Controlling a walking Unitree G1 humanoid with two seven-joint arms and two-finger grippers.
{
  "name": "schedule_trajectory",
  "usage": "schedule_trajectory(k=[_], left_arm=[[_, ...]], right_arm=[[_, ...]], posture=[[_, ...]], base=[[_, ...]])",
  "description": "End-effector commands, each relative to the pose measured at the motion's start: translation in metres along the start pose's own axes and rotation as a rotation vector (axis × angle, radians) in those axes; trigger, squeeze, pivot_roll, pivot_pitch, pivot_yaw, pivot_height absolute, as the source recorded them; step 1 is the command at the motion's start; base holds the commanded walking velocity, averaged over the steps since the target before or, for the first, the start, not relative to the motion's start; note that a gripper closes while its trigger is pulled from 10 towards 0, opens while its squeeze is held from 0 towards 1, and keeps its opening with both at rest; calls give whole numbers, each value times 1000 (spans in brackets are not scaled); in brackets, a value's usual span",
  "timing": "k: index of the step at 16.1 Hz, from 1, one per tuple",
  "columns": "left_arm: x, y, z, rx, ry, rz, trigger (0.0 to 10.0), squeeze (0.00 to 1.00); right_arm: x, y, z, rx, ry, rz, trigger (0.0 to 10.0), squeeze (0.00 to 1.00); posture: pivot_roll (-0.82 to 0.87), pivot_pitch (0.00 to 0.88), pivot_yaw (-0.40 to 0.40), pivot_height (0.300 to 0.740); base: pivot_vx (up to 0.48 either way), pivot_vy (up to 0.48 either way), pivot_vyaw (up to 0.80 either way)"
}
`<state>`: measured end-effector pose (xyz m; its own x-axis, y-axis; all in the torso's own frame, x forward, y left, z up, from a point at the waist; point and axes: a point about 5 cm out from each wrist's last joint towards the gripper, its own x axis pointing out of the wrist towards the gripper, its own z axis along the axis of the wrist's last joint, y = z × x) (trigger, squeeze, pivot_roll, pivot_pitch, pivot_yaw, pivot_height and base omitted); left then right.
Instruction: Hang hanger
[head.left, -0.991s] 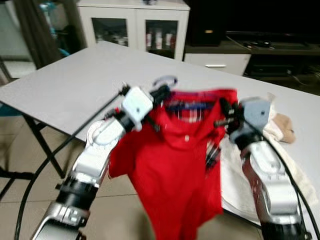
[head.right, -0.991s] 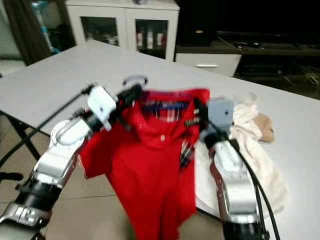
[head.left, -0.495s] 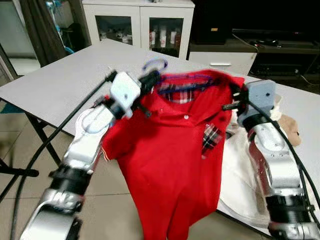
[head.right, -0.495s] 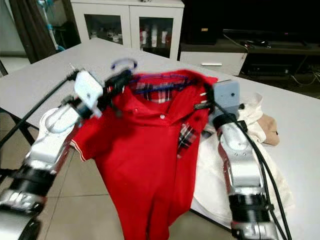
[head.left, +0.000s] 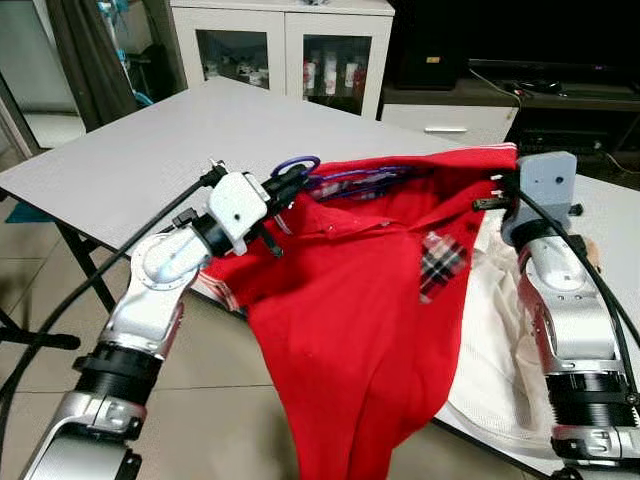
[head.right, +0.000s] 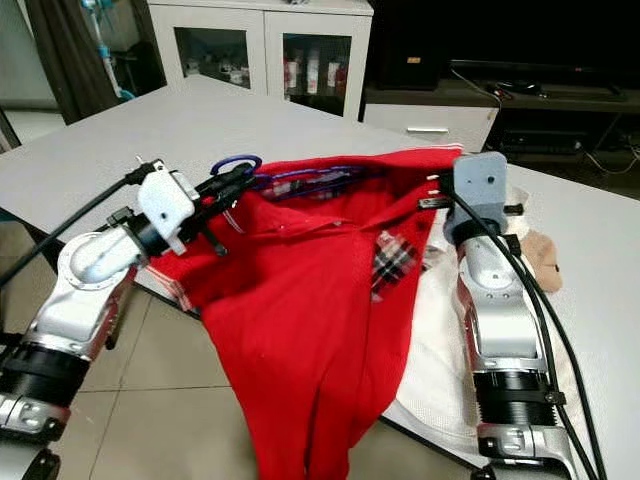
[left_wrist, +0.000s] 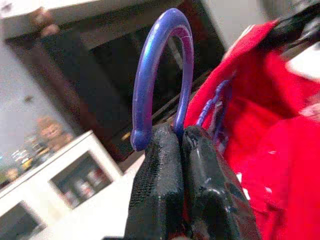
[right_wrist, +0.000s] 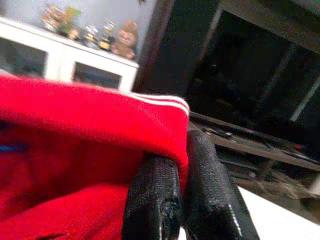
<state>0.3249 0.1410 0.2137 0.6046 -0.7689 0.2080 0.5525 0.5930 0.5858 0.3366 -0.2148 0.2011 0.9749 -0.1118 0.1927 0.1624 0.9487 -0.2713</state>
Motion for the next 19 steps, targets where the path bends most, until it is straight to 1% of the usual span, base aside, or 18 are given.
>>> schedule_trajectory(k=[1,2,4,5,6,7,8,9,10,11,12,13,14,16,17,19], left_arm=[[-9,3,2,-10,-3,-38,10000,0],[-21,-14,-8,-28,97,-220,10000,0],[-26,-20,-16,-3,157,-277,10000,0],[-30,-22,-24,31,219,-295,10000,0],[-27,-19,-22,47,216,-266,10000,0],[-25,-13,-22,61,223,-231,10000,0],[-25,-10,-21,70,229,-219,10000,0],[-25,-8,-18,68,217,-214,10000,0],[-25,-8,-18,64,214,-212,10000,0],[-24,1,-14,66,184,-154,10000,0],[-24,6,-8,54,139,-126,10000,0],[-25,7,-3,45,110,-139,10000,0],[-28,7,-2,47,107,-159,10000,0],[-32,8,0,42,101,-165,10000,0],[-33,10,1,34,90,-161,10000,0],[-35,4,3,1,80,-217,10000,0]], right_arm=[[4,-21,6,-27,-21,-106,10000,0],[6,-23,10,-4,-33,-111,10000,0],[7,-23,15,4,-50,-110,10000,0],[8,-24,23,11,-84,-122,10000,0],[9,-27,26,6,-95,-137,10000,0],[10,-34,27,-24,-99,-177,10000,0],[11,-41,26,-38,-96,-214,10000,0],[11,-52,24,-63,-77,-271,10000,0],[11,-55,23,-67,-73,-283,10000,0],[12,-55,13,-100,-13,-255,10000,0],[11,-50,0,-138,53,-212,10000,0],[9,-46,-9,-152,94,-204,10000,0],[7,-45,-20,-162,149,-211,10000,0],[5,-46,-34,-163,221,-218,10000,0],[4,-44,-36,-168,236,-200,10000,0],[7,-41,-40,-148,264,-197,10000,0]], posture=[[9,27,-48,740],[8,27,-47,740],[7,26,-47,740],[7,26,-48,740],[7,25,-49,740],[7,25,-49,740],[6,24,-51,740],[5,23,-52,740],[5,23,-52,740],[4,22,-52,740],[3,22,-53,740],[6,23,-55,740],[6,23,-55,740],[9,23,-54,740],[14,25,-52,740],[19,25,-49,740]], base=[[0,0,0],[0,0,0],[0,0,0],[0,0,0],[0,0,0],[0,0,0],[0,0,0],[0,0,0],[0,0,0],[0,0,0],[0,0,0],[0,0,0],[0,0,0],[0,0,0],[0,0,0],[0,0,0]])
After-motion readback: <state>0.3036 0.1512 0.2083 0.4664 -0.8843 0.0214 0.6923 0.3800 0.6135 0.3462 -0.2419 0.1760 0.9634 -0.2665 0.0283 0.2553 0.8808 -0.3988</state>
